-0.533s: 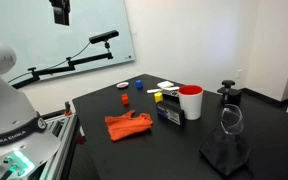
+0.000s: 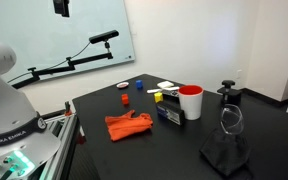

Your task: Use the orange towel to wipe the tabletop.

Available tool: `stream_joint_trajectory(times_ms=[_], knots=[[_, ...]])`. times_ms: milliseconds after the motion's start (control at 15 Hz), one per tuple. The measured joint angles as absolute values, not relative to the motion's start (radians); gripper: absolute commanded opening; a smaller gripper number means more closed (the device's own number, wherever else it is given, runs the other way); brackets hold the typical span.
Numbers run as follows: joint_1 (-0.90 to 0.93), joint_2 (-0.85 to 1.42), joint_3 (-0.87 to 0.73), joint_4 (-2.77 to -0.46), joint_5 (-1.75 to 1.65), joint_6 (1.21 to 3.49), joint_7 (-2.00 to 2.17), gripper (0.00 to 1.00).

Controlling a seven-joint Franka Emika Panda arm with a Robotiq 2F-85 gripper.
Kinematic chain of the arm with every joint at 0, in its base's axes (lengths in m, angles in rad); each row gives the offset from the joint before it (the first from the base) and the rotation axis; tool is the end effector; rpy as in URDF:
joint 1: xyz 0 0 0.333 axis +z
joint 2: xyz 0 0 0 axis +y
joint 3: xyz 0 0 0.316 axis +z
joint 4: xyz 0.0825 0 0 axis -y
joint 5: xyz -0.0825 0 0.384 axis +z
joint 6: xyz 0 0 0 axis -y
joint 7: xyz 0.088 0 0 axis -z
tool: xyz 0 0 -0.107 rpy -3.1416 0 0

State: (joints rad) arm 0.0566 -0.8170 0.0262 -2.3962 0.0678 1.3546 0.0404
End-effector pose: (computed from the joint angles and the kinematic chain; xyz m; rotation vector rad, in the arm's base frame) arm 0.2710 0.0331 0.5648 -3.0855 -0.0603 0.3520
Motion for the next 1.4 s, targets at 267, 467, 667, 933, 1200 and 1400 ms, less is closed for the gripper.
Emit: stream_joint_trajectory(times_ms=[267,467,667,933,1200,1400], knots=[[0.056,-0.817,0.027,-2.400,0.068,1.355,0.040,1.00],[0.056,-0.831,0.016,-2.405,0.083,1.336,0.040,1.00],[0.056,-0.844,0.013,-2.406,0.087,1.333,0.040,1.00],[0.056,-0.844,0.013,-2.408,0.088,1.333,0.040,1.00],[0.056,-0.844,0.013,-2.408,0.088,1.333,0.040,1.00],[0.056,-0.844,0.013,-2.408,0.088,1.333,0.040,1.00]])
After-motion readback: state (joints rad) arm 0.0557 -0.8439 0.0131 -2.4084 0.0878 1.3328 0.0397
